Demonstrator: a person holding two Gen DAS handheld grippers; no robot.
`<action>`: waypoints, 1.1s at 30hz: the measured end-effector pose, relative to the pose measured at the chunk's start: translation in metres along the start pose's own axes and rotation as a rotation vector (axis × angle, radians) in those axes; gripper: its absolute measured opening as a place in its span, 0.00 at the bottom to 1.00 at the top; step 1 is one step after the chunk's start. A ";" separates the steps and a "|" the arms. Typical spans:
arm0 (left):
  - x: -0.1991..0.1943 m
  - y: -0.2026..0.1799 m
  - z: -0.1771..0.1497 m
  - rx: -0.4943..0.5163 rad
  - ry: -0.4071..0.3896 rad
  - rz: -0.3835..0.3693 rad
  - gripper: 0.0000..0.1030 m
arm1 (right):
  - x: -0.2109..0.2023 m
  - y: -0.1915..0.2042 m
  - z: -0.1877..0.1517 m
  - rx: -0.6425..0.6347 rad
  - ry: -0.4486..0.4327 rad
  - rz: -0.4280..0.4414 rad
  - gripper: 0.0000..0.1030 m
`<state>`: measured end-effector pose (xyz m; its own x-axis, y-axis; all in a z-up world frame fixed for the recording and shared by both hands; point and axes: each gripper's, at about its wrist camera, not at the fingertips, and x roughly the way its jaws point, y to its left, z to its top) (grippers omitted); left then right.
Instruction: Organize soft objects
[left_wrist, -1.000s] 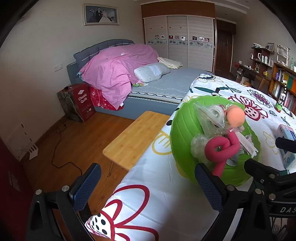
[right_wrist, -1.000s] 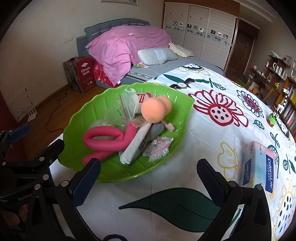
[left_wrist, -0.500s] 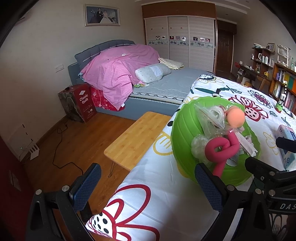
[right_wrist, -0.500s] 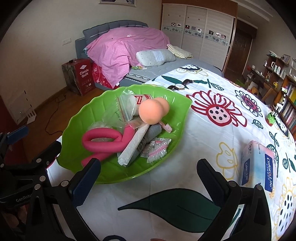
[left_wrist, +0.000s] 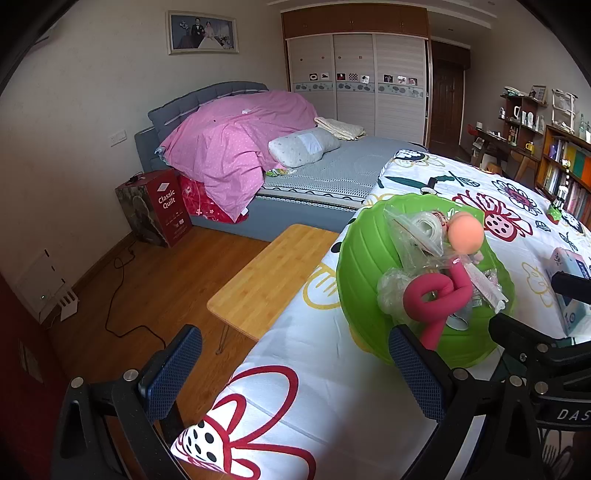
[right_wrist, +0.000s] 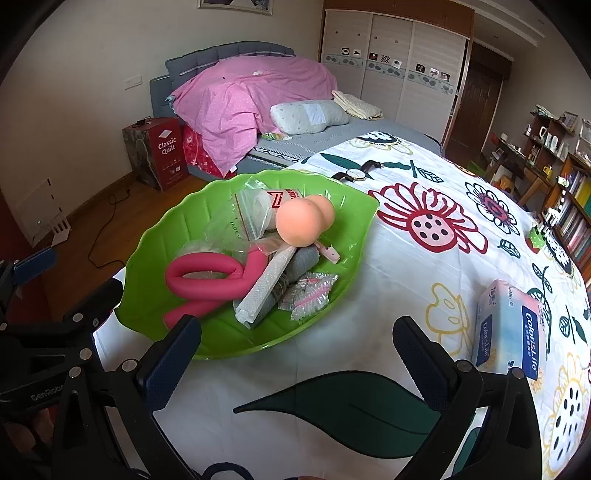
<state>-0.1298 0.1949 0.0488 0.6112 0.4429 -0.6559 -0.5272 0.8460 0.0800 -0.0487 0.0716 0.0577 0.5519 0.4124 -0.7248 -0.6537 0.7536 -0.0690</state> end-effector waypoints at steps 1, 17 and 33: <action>0.000 0.000 0.000 0.001 0.000 0.000 1.00 | 0.000 -0.001 0.000 0.000 0.000 0.000 1.00; -0.001 -0.002 0.000 0.002 -0.002 0.000 1.00 | -0.003 -0.004 0.000 0.007 -0.001 -0.002 1.00; -0.001 -0.004 0.003 0.011 -0.006 0.000 1.00 | -0.005 -0.009 -0.002 0.016 -0.002 -0.009 1.00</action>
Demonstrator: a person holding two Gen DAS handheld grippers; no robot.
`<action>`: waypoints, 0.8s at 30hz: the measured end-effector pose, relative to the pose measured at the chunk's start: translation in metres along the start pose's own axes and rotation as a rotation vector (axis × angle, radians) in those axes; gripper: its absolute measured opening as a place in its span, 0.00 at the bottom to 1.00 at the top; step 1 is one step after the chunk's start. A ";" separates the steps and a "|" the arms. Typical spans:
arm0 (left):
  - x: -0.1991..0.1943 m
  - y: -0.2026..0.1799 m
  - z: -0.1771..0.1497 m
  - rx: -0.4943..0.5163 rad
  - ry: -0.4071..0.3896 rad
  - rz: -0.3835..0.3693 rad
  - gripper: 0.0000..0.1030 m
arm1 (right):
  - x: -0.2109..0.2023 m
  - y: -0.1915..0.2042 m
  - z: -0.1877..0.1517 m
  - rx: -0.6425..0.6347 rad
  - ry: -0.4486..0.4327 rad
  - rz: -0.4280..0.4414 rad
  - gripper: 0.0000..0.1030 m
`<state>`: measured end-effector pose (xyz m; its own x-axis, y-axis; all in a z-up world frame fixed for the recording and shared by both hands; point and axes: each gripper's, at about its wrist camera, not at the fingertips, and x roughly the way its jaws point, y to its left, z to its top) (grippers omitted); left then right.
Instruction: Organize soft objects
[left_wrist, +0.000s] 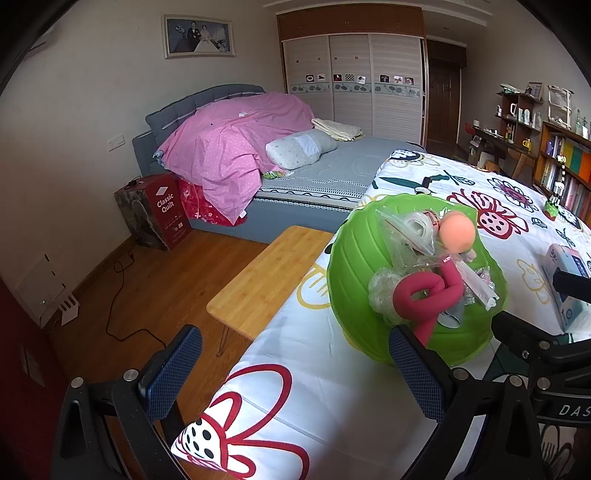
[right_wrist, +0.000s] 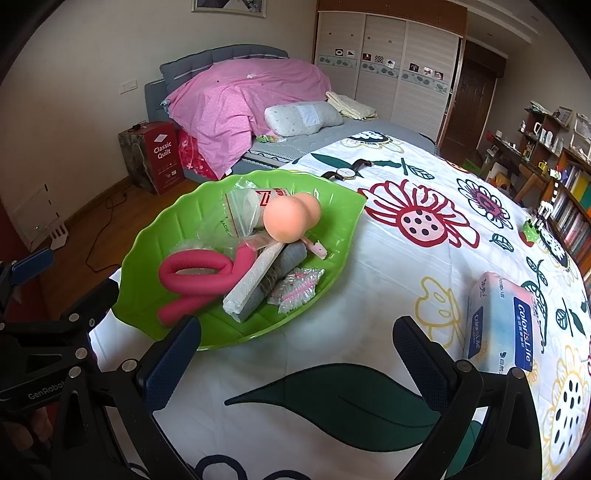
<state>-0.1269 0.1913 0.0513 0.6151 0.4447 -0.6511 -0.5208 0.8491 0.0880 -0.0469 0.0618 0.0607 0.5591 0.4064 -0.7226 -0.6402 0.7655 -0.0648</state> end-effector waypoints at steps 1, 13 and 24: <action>0.000 0.000 0.000 0.000 0.000 0.001 1.00 | 0.000 0.000 0.000 0.000 0.000 0.000 1.00; -0.001 -0.001 0.000 0.000 -0.001 0.000 1.00 | -0.001 -0.001 -0.002 0.001 -0.002 -0.001 1.00; -0.002 -0.004 0.003 -0.010 0.005 0.011 1.00 | -0.001 -0.002 -0.002 0.003 -0.003 -0.001 1.00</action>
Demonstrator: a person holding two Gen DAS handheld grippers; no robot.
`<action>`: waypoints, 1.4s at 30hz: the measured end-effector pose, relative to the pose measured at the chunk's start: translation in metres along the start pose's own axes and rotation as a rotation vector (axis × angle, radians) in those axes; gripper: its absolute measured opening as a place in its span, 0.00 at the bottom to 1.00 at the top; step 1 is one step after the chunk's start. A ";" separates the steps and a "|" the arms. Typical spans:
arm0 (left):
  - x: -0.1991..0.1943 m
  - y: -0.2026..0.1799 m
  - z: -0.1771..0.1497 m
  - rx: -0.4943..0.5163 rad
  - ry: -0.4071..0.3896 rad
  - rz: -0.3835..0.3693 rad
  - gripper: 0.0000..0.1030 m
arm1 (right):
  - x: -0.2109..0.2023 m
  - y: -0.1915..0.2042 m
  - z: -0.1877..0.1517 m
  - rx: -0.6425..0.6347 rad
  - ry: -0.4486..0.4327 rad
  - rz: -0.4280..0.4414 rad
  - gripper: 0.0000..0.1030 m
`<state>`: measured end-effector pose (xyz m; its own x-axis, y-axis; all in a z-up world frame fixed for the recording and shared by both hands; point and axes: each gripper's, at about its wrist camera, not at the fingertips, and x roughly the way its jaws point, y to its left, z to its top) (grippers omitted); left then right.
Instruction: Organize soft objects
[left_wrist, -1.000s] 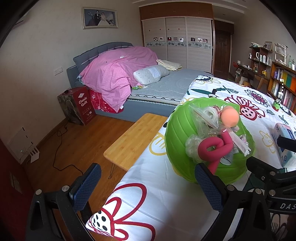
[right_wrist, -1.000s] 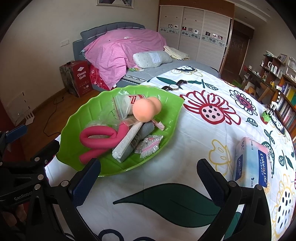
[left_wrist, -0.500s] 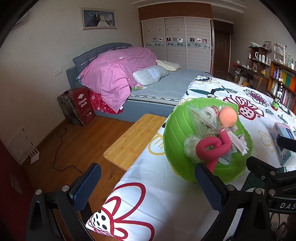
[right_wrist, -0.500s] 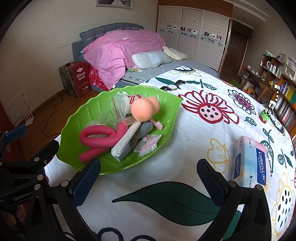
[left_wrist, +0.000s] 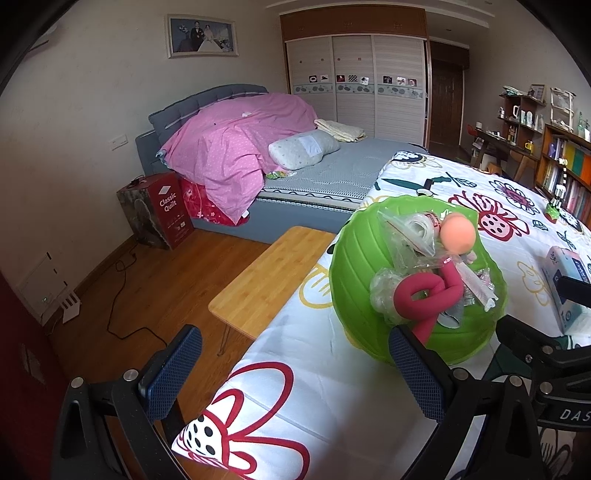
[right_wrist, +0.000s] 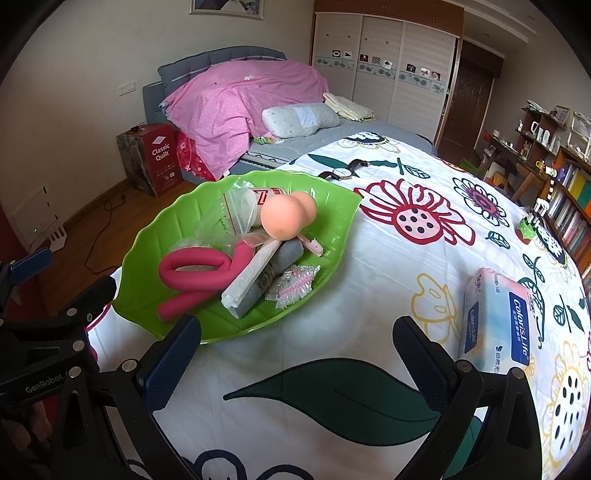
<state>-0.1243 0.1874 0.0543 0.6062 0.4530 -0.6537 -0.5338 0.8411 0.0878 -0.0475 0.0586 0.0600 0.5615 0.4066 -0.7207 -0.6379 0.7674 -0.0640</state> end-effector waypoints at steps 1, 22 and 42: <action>0.000 0.000 0.000 -0.003 0.001 0.001 1.00 | 0.000 0.000 0.000 -0.001 0.001 0.000 1.00; 0.000 -0.013 -0.005 0.063 0.035 0.002 1.00 | 0.003 -0.015 -0.011 0.019 0.005 -0.041 1.00; -0.004 -0.022 -0.006 0.083 0.044 -0.005 1.00 | -0.002 -0.022 -0.021 0.036 -0.001 -0.067 1.00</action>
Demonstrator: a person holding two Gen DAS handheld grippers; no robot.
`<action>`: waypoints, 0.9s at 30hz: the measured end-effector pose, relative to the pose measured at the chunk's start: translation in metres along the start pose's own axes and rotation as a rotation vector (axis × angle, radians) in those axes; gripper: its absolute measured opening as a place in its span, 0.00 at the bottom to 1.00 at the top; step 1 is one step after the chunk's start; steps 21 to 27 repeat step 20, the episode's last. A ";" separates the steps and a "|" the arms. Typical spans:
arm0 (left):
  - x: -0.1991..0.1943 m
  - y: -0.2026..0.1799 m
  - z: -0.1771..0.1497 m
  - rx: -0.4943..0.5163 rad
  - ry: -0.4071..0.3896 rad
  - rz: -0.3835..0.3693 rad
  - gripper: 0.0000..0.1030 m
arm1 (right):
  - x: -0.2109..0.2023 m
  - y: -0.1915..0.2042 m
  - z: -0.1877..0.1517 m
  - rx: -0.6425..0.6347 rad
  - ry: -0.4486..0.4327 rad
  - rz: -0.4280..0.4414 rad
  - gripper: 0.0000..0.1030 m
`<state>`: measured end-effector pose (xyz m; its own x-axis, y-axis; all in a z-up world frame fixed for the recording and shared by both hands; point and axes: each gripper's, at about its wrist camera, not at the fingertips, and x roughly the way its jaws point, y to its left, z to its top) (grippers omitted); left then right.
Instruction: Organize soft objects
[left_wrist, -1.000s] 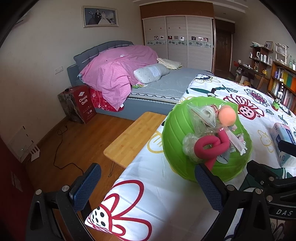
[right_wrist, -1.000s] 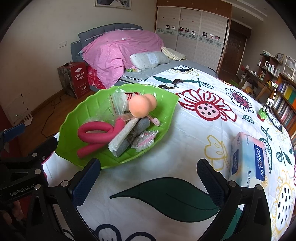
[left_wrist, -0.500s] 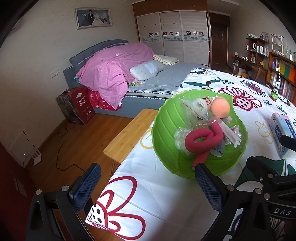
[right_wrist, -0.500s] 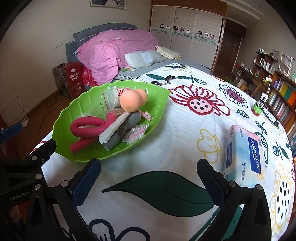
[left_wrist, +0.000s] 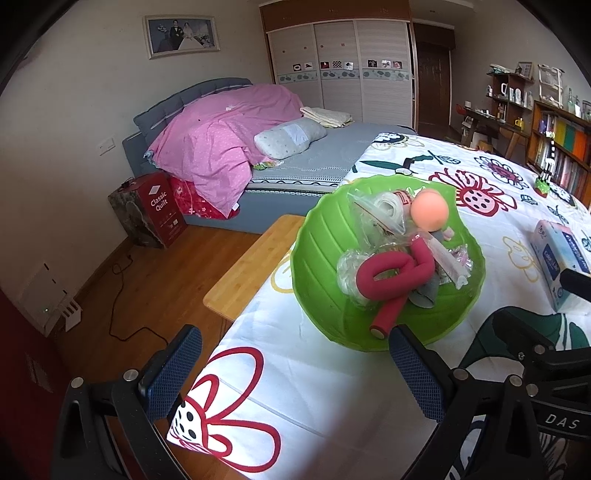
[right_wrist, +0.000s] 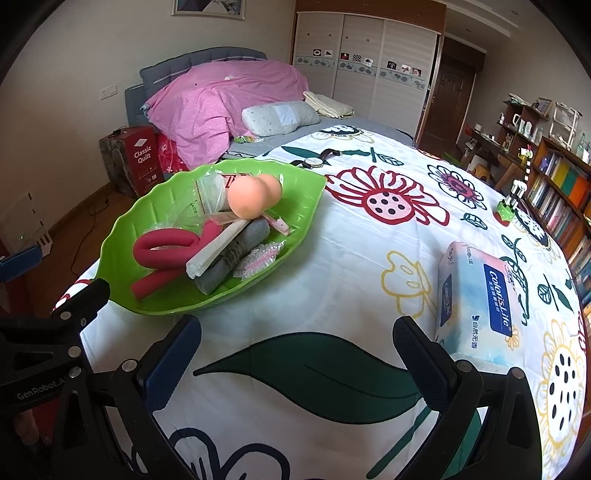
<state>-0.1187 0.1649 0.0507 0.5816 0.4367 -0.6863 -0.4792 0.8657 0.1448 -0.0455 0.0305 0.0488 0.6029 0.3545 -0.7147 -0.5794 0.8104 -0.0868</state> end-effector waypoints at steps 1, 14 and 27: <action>0.000 0.000 0.000 0.001 0.002 0.002 1.00 | 0.000 0.000 0.000 0.001 0.000 0.001 1.00; 0.004 0.006 0.000 -0.012 0.015 -0.014 1.00 | -0.001 0.003 0.001 -0.003 0.001 0.003 1.00; -0.002 0.011 -0.001 -0.032 -0.021 -0.044 1.00 | -0.001 0.005 0.000 0.001 -0.004 0.003 1.00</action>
